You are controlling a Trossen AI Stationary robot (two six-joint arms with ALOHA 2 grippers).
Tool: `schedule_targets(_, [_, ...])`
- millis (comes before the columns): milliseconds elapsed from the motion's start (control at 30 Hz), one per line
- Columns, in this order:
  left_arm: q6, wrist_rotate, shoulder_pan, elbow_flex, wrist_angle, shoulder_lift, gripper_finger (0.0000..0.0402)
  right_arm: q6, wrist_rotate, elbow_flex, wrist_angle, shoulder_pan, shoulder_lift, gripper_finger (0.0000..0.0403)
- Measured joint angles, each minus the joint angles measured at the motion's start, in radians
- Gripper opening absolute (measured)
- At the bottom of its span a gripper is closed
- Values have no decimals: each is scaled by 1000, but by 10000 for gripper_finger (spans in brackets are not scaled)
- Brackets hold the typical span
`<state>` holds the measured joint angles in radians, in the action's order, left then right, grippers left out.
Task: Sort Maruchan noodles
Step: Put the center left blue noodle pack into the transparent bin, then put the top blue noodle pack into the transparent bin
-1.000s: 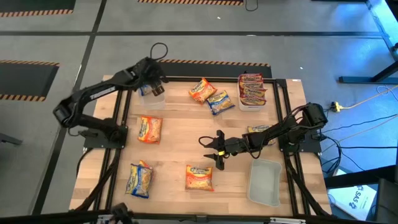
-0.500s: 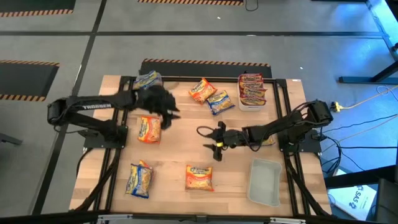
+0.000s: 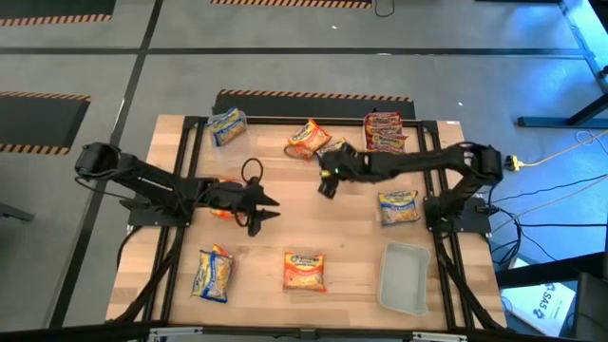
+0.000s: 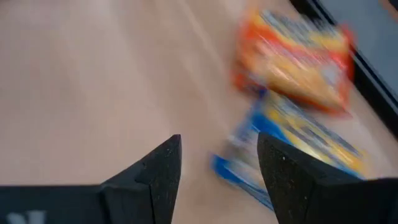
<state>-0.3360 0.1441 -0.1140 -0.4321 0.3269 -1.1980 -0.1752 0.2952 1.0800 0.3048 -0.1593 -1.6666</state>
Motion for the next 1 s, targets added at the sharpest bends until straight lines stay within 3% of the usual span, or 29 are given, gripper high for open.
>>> schedule_targets(267, [-12,135,-68,-1,23,0,157,-37,-32,15,121,-196,-75,195])
schedule_targets(433, [-9,193,-82,-1,26,0,157,-37,-85,7,114,-256,-133,195])
schedule_targets(733, [-28,212,-99,-1,27,0,157,-29,-109,9,107,-238,-164,195])
schedule_targets(1000, [-30,212,-99,-1,49,0,157,-42,-171,9,102,-107,-159,195])
